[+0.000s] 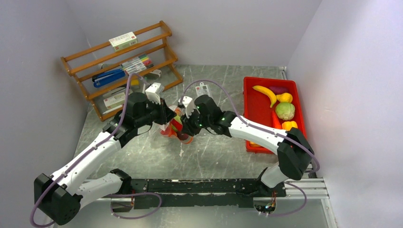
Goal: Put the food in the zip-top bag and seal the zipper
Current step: Place the fake vegetable in the zipper food storage bag.
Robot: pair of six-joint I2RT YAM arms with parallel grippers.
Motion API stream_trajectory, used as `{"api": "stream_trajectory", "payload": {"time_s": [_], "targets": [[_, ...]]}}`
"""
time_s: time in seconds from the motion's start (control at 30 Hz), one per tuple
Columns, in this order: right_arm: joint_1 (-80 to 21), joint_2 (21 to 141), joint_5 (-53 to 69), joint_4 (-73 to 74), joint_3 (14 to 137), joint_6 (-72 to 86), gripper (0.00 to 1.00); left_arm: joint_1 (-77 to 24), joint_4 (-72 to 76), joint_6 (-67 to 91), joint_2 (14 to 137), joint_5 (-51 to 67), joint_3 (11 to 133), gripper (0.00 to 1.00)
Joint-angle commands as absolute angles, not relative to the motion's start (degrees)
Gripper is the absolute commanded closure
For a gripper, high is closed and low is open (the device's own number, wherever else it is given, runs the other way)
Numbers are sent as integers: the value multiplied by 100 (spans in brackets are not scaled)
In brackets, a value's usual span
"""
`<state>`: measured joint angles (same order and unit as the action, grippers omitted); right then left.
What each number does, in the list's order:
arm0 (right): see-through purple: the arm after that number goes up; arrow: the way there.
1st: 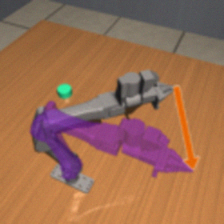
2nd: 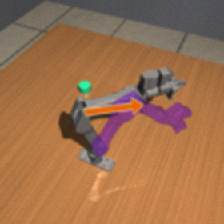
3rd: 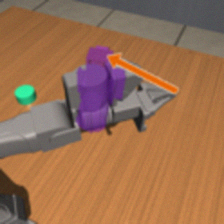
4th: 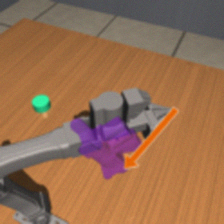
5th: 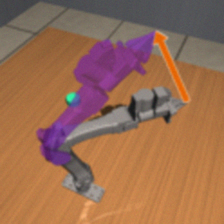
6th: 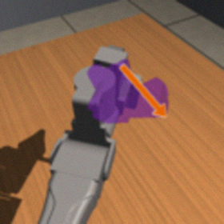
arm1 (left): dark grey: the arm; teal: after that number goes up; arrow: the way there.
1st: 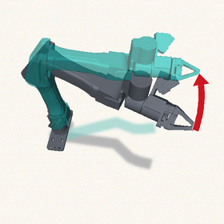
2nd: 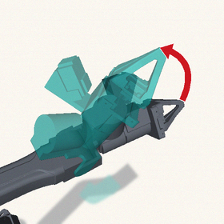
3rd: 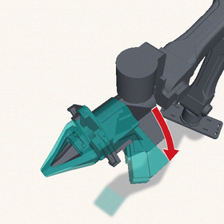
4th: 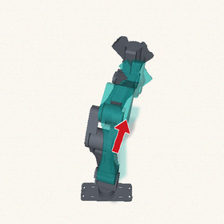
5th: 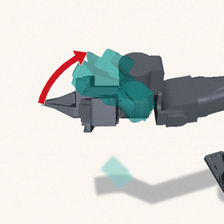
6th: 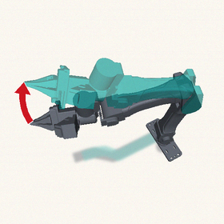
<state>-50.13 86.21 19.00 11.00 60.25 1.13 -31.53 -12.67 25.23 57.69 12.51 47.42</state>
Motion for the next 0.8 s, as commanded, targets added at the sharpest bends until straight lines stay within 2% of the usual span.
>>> {"api": "stream_trajectory", "payload": {"time_s": [0.0,0.27,0.53,0.67,0.77], "targets": [[-5055,8771,1391,537,6171,436,76,-3116,-1048,2473,5637,1516,4825,93],[-5103,9220,940,-78,6223,1372,74,-3120,-988,2565,5682,1594,4796,93],[-5111,9334,-142,-175,5909,2289,71,-3120,-1023,2566,5599,1419,4680,93],[-5115,9285,206,-753,5633,2700,71,-3120,-1025,2569,5597,1359,4568,93],[-5123,9602,132,-30,6257,3384,69,-3120,-952,2609,5637,1426,4504,93]]}}
